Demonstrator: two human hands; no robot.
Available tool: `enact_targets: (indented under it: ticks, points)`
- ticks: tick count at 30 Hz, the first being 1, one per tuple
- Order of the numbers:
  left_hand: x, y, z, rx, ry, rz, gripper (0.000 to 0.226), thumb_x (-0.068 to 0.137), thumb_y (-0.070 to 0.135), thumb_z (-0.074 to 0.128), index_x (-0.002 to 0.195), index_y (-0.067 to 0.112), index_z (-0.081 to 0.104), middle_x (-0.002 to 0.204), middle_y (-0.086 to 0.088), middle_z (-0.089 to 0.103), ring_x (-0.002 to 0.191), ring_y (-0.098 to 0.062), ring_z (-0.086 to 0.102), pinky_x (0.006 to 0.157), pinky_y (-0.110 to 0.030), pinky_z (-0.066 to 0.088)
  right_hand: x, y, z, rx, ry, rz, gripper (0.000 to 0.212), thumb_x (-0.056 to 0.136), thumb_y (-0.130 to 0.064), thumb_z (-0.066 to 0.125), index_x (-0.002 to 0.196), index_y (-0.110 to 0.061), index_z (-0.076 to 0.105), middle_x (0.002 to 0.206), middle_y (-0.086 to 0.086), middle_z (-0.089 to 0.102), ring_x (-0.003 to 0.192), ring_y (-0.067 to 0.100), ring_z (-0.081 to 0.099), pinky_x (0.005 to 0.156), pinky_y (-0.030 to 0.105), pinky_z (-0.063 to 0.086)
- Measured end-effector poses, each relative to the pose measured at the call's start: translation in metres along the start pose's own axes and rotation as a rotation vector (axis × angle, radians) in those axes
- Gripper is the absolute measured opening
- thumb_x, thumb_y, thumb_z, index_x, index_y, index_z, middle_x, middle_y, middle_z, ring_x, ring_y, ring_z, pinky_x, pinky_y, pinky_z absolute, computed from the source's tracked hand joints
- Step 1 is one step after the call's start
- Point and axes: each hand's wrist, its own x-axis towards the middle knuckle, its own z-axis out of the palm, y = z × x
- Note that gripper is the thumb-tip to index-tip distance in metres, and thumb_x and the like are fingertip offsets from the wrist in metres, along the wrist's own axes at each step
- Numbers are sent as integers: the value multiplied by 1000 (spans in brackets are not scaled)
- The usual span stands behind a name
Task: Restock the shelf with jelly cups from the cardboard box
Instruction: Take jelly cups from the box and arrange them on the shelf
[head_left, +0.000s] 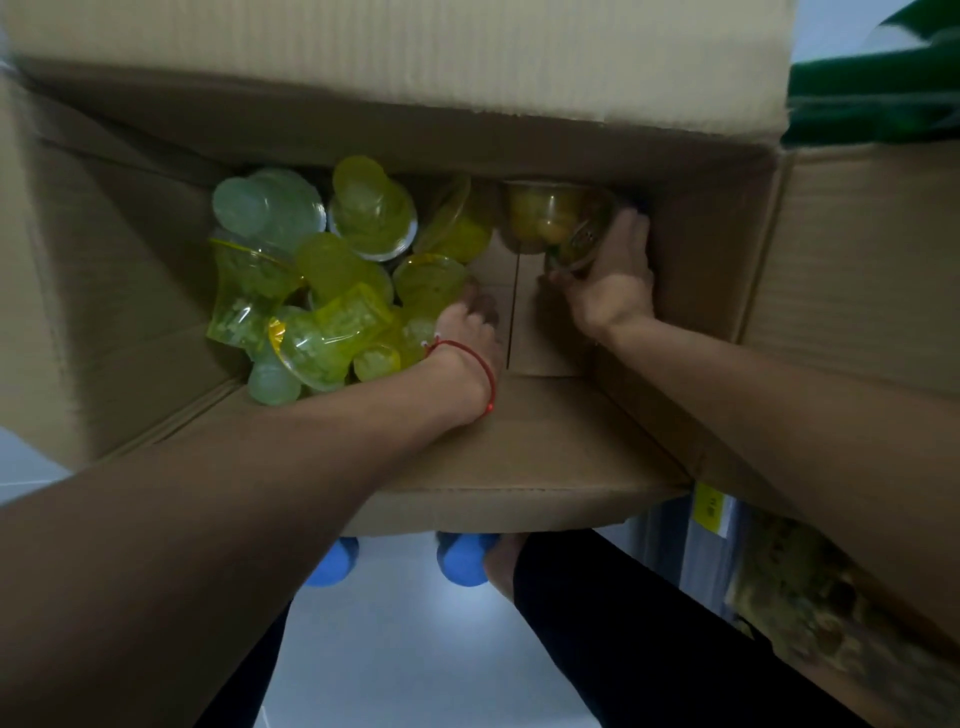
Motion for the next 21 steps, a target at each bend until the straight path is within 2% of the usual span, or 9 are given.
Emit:
enact_targets:
  ticks: [3,6,8,10,13,16,19,21]
  points:
    - [1,-9,1,-107,91,-36,43,102,14,31,143,18,45,151,-10,41,145,-29,27,121,-47,5,-5,0,-5,14,-62,31,87,88,-25,78,154,-9,24,161,11,25,146,34,33,119,40,27]
    - [-14,-13,2,-178,170,-49,48,97,18,48,144,16,38,147,-16,38,142,-34,26,118,-47,19,-20,1,-11,35,-105,58,95,85,-26,81,158,-13,20,161,10,28,146,33,34,121,41,30]
    - [-35,-14,0,-202,230,-56,73,85,34,68,146,14,32,144,-17,35,137,-36,28,111,-47,26,-36,2,-17,86,-109,101,94,80,-28,86,153,-14,29,154,11,37,140,33,42,117,45,40]
    - [-59,-16,0,-264,337,-75,93,69,47,79,144,15,34,136,-15,38,127,-34,33,105,-43,32,-58,-2,-27,193,-106,158,90,68,-36,91,140,-18,39,142,9,49,129,33,54,104,51,52]
    - [-98,-22,-1,-527,463,-110,89,61,49,79,136,18,43,127,-11,42,116,-29,40,92,-37,44,-89,7,-37,370,-111,253,89,44,-56,87,119,-33,44,122,1,64,104,32,70,85,53,61]
    - [-143,-33,-13,-791,504,-140,82,59,41,81,130,19,46,123,-8,39,104,-28,53,79,-36,53,-134,-14,-67,486,-120,323,86,43,-56,92,115,-38,47,109,-2,70,90,27,73,79,50,62]
    - [-190,-54,-32,-918,597,-127,85,57,42,83,131,17,48,124,-9,38,99,-29,58,87,-38,54,-181,-39,-100,603,-184,353,80,60,-33,97,124,-28,49,110,4,69,75,21,71,71,48,64]
    - [-219,-66,-47,-918,658,-90,90,57,45,80,135,15,47,126,-9,38,102,-29,58,93,-39,52,-211,-52,-118,673,-194,361,81,55,-40,96,122,-33,49,114,1,69,84,21,73,72,48,64]
